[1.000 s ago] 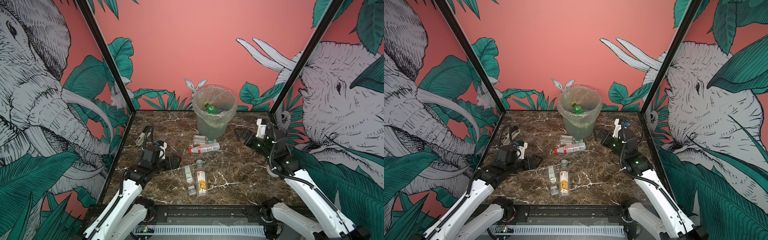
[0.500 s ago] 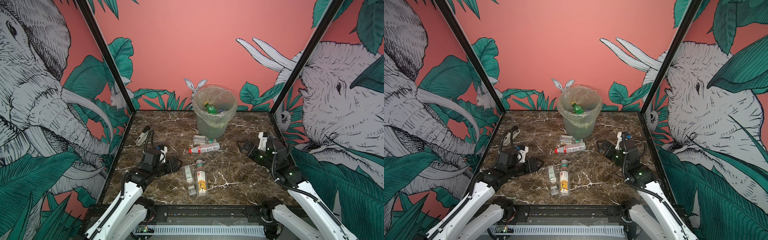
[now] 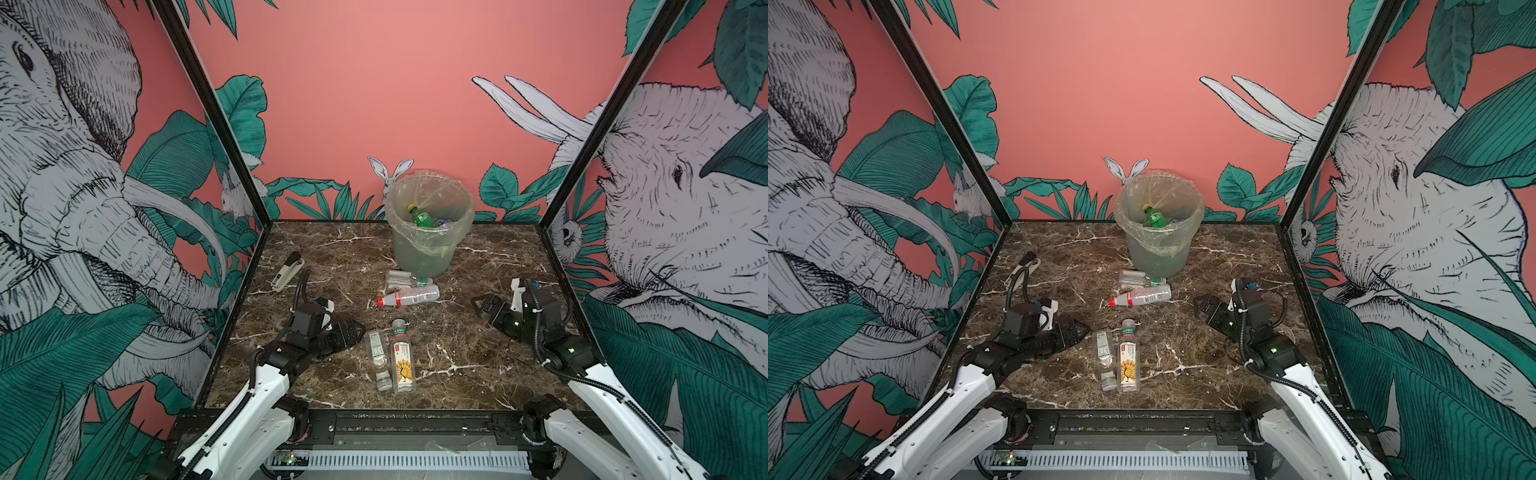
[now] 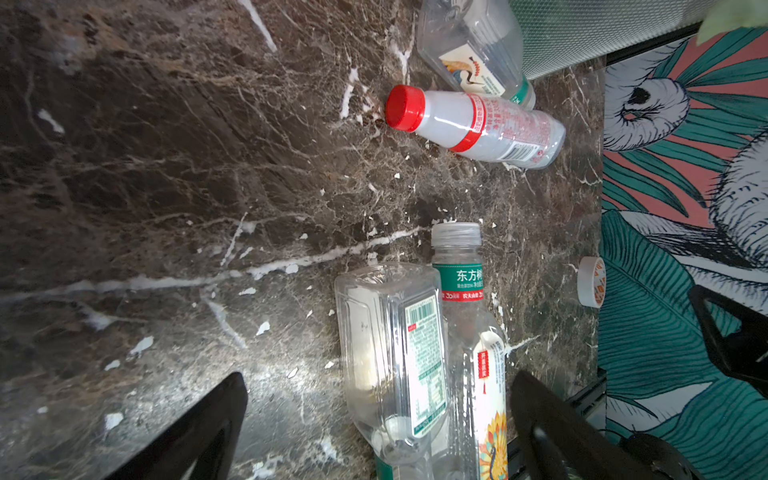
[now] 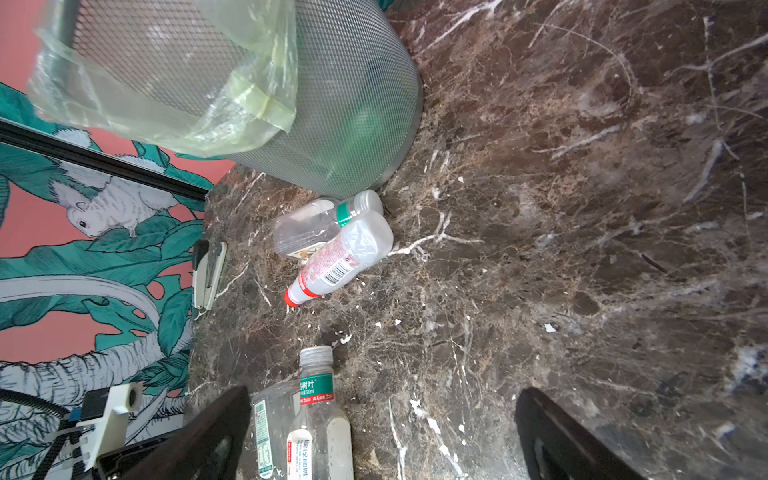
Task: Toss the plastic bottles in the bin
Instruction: 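Move the left gripper over the clear square bottle and lower it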
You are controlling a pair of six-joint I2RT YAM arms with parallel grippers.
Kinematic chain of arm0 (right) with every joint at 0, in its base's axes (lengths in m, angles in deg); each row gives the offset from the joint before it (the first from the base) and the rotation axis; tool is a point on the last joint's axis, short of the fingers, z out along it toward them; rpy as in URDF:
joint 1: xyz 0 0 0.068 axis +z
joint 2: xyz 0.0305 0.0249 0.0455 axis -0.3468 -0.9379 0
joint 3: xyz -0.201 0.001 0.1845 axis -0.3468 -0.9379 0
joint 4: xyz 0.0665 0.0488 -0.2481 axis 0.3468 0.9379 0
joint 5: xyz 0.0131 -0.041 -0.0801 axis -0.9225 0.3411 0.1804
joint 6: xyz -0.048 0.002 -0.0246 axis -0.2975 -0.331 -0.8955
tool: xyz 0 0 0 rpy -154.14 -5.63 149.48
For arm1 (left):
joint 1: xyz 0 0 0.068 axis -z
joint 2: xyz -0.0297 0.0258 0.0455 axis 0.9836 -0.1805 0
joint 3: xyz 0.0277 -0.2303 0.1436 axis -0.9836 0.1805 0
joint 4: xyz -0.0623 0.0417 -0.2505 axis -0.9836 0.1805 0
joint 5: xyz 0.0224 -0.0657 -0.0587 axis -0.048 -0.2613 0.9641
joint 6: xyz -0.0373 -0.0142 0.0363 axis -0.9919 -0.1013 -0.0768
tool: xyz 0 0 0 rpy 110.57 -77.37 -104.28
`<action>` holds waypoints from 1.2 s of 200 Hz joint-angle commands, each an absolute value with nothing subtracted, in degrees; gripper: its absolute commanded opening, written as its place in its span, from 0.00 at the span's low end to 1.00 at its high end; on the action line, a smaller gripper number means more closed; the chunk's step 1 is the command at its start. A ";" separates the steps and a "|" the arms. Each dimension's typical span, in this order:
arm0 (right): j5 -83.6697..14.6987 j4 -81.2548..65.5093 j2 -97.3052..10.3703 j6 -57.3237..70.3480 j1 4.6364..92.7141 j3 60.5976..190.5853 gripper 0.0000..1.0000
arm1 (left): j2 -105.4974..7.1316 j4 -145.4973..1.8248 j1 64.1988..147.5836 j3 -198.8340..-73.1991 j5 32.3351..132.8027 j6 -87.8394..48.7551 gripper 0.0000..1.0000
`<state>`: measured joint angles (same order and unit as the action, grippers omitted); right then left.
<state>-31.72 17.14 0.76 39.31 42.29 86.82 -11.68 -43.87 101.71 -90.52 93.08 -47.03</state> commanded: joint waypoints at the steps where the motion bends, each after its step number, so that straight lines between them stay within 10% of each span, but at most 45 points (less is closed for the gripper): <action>1: -31.16 14.32 0.01 38.30 42.35 85.94 0.99 | -11.69 -45.25 102.94 -89.88 92.73 -48.61 0.99; 240: -32.03 10.57 2.75 41.77 42.35 79.54 0.99 | -26.71 -43.86 118.13 -96.75 82.92 -51.54 0.99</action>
